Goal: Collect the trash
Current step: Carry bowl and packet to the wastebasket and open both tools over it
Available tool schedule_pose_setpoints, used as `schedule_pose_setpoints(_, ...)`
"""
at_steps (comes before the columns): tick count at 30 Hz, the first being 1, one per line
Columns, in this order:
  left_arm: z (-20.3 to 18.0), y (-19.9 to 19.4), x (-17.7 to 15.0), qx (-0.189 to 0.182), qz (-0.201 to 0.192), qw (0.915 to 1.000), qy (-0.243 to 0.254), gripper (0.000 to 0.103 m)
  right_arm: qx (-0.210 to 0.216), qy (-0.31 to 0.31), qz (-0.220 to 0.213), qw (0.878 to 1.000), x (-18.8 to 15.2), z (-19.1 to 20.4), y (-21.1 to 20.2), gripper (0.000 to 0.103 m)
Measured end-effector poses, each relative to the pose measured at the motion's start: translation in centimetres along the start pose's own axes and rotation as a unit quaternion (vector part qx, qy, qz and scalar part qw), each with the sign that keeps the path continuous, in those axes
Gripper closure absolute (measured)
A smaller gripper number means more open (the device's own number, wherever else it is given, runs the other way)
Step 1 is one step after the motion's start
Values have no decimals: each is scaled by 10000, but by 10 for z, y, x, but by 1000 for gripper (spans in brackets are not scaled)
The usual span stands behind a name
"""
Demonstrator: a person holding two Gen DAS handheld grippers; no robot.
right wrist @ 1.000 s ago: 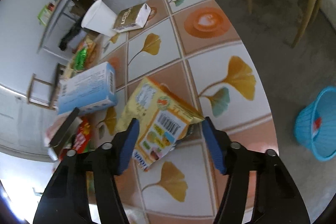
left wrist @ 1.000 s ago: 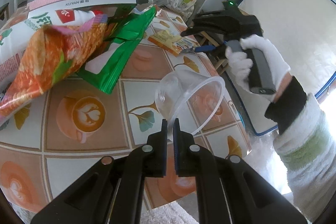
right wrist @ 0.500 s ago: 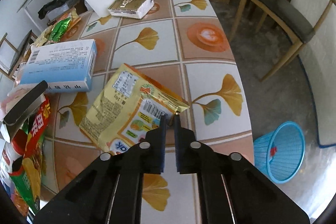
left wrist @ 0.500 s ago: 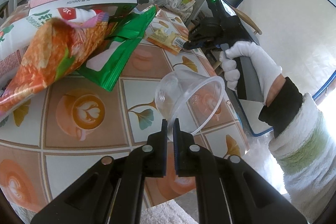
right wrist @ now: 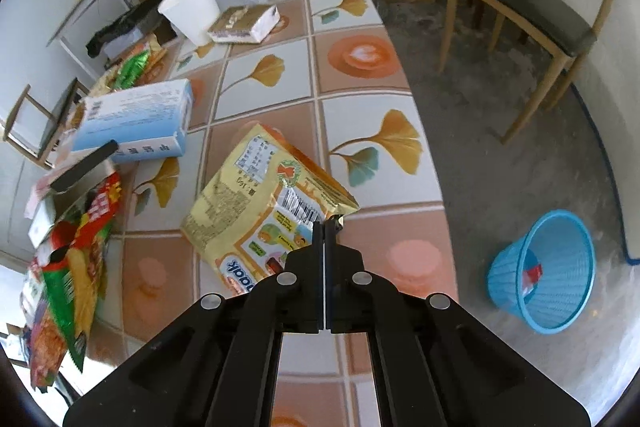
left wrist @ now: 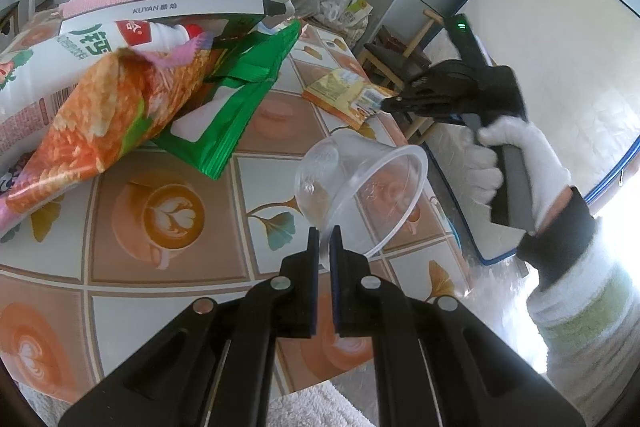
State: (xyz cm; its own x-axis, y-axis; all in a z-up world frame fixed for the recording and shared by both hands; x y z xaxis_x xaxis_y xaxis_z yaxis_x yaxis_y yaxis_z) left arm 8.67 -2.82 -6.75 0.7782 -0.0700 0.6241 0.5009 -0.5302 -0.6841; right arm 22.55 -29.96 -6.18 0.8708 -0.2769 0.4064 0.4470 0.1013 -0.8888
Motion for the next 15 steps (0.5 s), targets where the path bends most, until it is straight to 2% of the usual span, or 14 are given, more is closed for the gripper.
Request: schedule_pose_setpoints(15,-6,-14,5,-51,-240,9997,46,99,677,353,-744,9943,-20,-16,-79,103)
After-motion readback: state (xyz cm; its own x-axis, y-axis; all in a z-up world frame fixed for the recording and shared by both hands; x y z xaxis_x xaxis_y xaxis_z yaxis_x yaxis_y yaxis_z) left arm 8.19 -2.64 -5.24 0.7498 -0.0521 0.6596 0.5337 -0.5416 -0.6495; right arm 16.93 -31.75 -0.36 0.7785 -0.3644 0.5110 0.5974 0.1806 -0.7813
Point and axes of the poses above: each gripper's, at about its wrist camera, not at the fingertips, and y roughly the way its jaws point, z to its left, x to its top, the point moved 3 cm from there along y, roughly the way its jaws point, and after that the axes turned 5 degrees about y, right-handed, at the moved point
